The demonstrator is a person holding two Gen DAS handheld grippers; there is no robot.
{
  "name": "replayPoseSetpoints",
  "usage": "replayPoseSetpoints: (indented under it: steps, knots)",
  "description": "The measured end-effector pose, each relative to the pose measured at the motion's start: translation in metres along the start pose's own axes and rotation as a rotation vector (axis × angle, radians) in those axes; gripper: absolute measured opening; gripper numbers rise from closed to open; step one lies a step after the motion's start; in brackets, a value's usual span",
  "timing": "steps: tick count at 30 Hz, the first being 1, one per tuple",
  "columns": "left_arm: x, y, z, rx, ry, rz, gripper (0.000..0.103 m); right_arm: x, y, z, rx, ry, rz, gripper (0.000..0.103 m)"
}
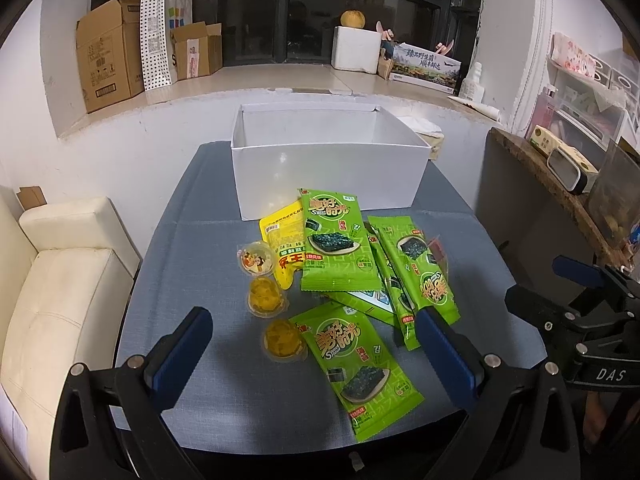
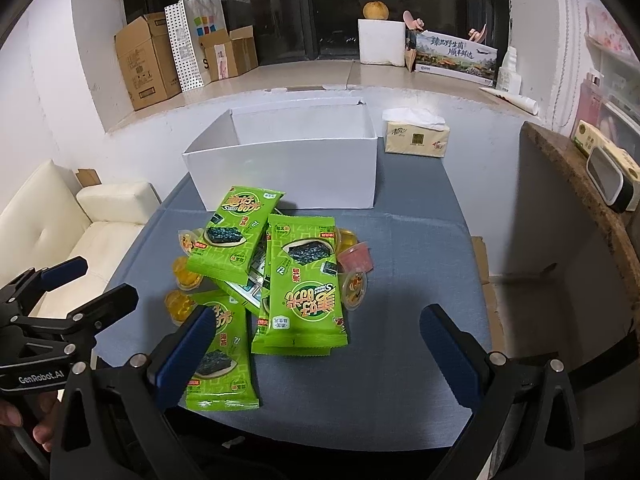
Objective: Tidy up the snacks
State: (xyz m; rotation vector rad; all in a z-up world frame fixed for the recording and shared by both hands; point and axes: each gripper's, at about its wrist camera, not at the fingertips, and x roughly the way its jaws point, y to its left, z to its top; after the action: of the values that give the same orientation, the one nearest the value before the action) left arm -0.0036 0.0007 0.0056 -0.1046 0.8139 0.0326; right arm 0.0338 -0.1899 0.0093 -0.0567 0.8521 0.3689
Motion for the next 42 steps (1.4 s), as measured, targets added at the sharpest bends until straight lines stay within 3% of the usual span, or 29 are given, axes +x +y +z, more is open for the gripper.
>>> replayPoseSetpoints:
  steps: [42]
  knots:
    - [0.0010,0.0028,-0.0006,-0.005,0.005,0.004,0.103,-0.0003,0.0007,0.0006,-0.003,0.005,0.004,0.103]
